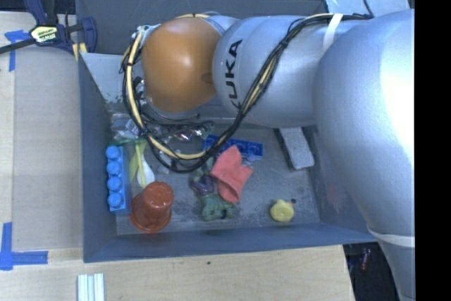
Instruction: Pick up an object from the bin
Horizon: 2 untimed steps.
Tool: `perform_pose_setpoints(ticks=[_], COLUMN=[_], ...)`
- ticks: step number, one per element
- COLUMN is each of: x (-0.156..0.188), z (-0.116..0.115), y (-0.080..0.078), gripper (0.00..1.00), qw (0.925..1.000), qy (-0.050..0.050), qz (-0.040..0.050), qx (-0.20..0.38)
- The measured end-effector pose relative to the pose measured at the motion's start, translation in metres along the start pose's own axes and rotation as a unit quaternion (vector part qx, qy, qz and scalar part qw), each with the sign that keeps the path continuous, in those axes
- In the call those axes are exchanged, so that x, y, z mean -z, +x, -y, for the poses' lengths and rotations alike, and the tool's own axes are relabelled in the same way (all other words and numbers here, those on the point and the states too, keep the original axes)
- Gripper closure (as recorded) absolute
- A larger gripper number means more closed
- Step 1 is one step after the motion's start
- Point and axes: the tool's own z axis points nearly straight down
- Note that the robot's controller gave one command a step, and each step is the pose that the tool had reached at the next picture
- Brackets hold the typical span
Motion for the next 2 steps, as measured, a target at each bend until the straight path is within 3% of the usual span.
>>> perform_pose_setpoints(ticks=[1, 2], x=[-0.0252, -0.0297], z=[-0.0070, -0.0088], y=[-0.0167, -0.0175], gripper=[0.00, 1.00], qw=[0.9996, 0.9618], qy=[0.001, 0.003], qz=[0.0020, 0.0040], qx=[-0.029, 0.274])
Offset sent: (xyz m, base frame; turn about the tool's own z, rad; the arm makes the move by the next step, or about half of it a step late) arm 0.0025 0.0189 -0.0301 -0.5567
